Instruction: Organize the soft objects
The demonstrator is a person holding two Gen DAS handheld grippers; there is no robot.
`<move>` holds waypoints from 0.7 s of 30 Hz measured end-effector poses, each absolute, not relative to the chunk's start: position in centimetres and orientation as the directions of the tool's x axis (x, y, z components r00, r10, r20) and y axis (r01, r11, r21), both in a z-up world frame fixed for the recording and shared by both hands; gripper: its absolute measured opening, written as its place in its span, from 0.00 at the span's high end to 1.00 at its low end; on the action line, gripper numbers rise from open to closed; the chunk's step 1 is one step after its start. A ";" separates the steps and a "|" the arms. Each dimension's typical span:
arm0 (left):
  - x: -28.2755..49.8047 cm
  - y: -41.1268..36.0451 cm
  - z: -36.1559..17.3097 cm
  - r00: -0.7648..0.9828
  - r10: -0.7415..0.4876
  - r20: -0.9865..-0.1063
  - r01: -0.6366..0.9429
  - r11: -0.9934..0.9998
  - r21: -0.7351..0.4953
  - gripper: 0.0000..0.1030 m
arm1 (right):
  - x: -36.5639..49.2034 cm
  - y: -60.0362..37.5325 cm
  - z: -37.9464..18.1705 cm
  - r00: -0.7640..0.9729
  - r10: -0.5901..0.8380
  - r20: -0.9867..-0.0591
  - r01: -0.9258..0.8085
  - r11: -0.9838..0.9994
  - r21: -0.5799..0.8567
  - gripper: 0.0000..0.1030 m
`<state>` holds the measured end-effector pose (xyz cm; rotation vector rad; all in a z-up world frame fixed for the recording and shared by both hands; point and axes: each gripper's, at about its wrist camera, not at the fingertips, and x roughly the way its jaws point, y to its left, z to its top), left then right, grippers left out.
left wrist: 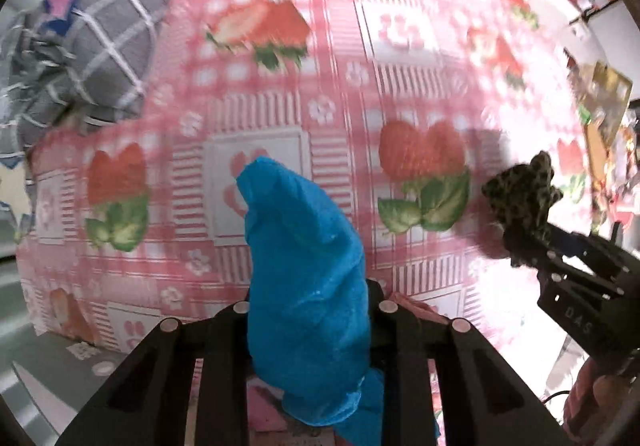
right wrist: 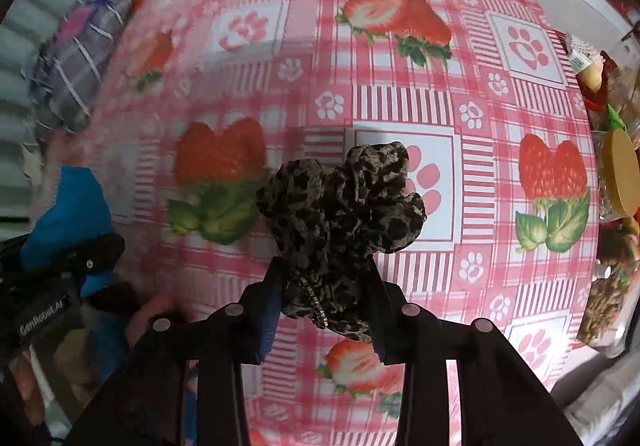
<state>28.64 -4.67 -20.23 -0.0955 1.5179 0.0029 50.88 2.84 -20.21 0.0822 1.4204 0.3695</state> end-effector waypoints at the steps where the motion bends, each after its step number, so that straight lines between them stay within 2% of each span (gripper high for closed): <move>1: 28.4 -4.4 -19.5 0.074 -0.056 -0.996 -0.070 0.996 -0.061 0.73 | 50.9 2.7 -19.7 0.111 0.306 -0.946 -0.203 0.938 0.280 0.63; 8: 26.1 -3.8 -15.8 0.154 -0.042 -0.987 -0.079 0.995 -0.055 0.73 | 49.6 1.7 -16.3 0.129 0.365 -0.922 -0.201 0.920 0.336 0.62; 21: 20.2 -3.0 -11.0 0.227 -0.033 -0.973 -0.051 0.998 -0.045 0.72 | 44.6 2.2 -12.2 0.170 0.391 -0.905 -0.208 0.911 0.355 0.62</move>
